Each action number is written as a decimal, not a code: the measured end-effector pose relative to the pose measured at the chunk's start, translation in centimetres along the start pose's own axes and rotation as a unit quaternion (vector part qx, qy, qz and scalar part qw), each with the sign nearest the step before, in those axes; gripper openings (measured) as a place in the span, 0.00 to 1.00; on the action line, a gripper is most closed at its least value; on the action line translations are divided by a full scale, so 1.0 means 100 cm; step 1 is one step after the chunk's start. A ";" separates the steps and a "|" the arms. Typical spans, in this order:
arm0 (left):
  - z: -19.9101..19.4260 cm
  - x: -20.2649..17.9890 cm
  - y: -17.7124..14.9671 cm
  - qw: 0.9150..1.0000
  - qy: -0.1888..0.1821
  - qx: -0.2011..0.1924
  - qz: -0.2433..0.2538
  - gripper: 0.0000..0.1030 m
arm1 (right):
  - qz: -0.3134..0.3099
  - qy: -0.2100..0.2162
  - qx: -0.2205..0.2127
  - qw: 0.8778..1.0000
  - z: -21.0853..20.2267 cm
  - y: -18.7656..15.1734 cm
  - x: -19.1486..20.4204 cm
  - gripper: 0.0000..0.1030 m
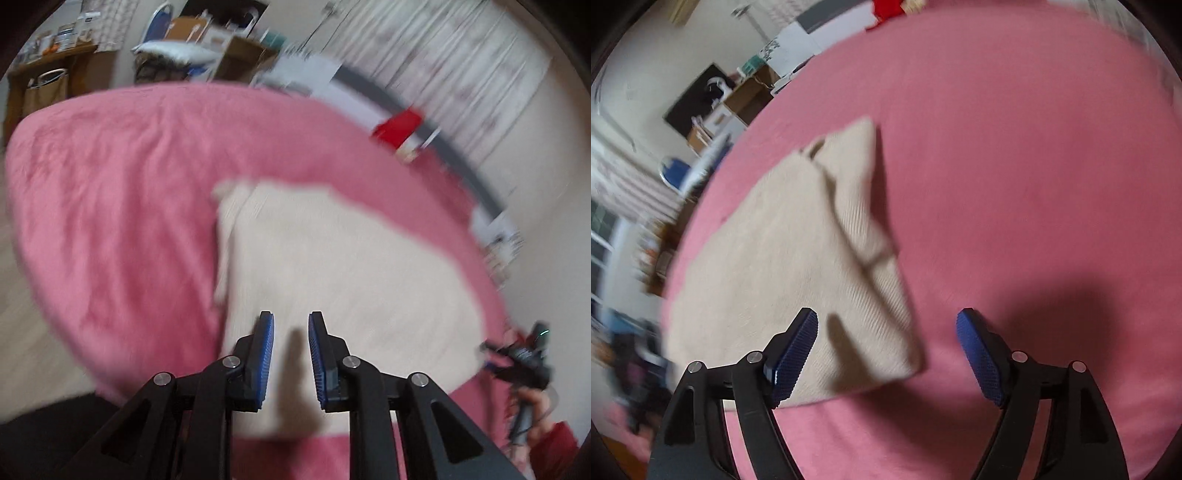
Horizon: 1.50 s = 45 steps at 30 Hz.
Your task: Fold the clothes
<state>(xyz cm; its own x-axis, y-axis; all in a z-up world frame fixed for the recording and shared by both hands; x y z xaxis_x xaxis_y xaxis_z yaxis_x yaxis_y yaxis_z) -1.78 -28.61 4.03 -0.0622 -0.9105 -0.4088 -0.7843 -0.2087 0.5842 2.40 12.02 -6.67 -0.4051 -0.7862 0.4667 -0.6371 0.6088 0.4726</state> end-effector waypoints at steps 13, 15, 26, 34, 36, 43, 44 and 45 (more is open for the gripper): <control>-0.038 0.005 -0.040 0.998 0.063 0.009 -0.017 0.16 | 0.065 -0.123 -0.023 0.990 -0.013 0.000 -0.031 0.23; -0.042 -0.006 -0.038 0.997 0.079 0.007 0.001 0.16 | 0.048 -0.115 -0.037 0.991 -0.025 -0.007 -0.005 0.50; -0.091 -0.103 -0.009 0.985 0.096 -0.051 0.136 0.20 | -0.195 -0.109 -0.050 0.973 -0.075 -0.068 0.192 0.81; -0.113 -0.127 0.012 0.982 0.122 -0.066 0.129 0.22 | -0.209 -0.143 -0.074 0.964 -0.075 -0.092 0.233 0.81; -0.115 -0.130 0.008 0.984 0.118 -0.060 0.122 0.22 | -0.210 -0.150 -0.094 0.961 -0.080 -0.090 0.238 0.81; -0.118 -0.133 -0.010 0.984 0.127 -0.040 0.118 0.22 | -0.238 -0.176 -0.137 0.945 -0.092 -0.091 0.252 0.82; -0.119 -0.134 -0.011 0.984 0.128 -0.039 0.119 0.22 | -0.241 -0.179 -0.141 0.943 -0.094 -0.091 0.253 0.82; -0.119 -0.134 -0.012 0.984 0.128 -0.039 0.118 0.22 | -0.239 -0.181 -0.143 0.943 -0.095 -0.091 0.252 0.82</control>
<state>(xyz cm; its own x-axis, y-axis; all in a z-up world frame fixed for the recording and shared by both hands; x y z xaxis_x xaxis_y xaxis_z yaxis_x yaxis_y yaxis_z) 7.30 -20.42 17.15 -0.0723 -0.9948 -0.0711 -0.7162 0.0022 0.6979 4.26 -12.37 7.90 -0.3458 -0.9316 -0.1124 -0.6219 0.1378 0.7708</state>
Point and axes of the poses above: each gripper's, at about its wrist camera, not at the fingertips, and z roughly the way its jaws point, x to its left, y to its top, the point moved 8 cm from there along z, roughly the way its jaws point, and after that the axes turned 6 degrees about -x, right-handed, at the moved point
